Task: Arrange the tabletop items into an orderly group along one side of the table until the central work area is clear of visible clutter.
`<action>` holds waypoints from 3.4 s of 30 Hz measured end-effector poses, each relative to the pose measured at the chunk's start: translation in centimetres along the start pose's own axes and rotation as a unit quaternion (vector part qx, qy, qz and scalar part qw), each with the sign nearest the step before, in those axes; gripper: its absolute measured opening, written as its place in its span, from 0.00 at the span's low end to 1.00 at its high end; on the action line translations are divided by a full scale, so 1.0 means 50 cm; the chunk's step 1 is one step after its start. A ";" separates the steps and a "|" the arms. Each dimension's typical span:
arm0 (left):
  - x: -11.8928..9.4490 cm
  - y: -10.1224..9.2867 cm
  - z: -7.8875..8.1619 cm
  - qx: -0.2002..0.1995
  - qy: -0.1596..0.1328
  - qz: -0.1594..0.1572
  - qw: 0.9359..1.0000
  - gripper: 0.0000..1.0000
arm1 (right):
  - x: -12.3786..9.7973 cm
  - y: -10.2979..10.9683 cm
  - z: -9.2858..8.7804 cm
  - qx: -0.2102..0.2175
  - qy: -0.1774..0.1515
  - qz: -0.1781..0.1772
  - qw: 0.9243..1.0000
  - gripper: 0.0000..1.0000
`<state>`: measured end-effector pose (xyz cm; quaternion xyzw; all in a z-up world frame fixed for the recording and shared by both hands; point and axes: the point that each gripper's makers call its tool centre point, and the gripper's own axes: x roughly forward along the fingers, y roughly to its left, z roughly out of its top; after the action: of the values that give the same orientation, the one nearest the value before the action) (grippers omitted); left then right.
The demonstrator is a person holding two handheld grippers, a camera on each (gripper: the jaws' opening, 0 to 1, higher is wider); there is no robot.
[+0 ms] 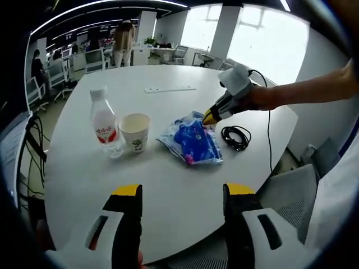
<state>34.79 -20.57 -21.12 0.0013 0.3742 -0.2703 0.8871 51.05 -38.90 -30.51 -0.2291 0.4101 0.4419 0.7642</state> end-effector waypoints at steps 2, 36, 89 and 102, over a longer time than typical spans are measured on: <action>0.000 -0.001 0.003 0.002 -0.001 0.000 1.000 0.58 | -0.007 0.002 -0.004 0.004 -0.001 -0.003 1.000 0.00; 0.027 -0.040 0.021 0.025 -0.007 -0.030 0.999 0.58 | -0.144 -0.055 -0.026 0.121 -0.070 -0.061 0.988 0.00; 0.125 -0.130 0.069 0.069 0.019 -0.087 0.994 0.58 | -0.356 -0.248 -0.241 0.283 -0.113 -0.175 0.936 0.00; 0.129 -0.127 0.065 0.062 0.027 -0.080 0.995 0.58 | -0.343 -0.243 -0.257 0.297 -0.103 -0.172 0.934 0.00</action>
<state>37.59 -29.75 -21.77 0.0340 0.3789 -0.3627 0.8507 51.41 -62.52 -23.62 -0.0126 0.3962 0.1829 0.8997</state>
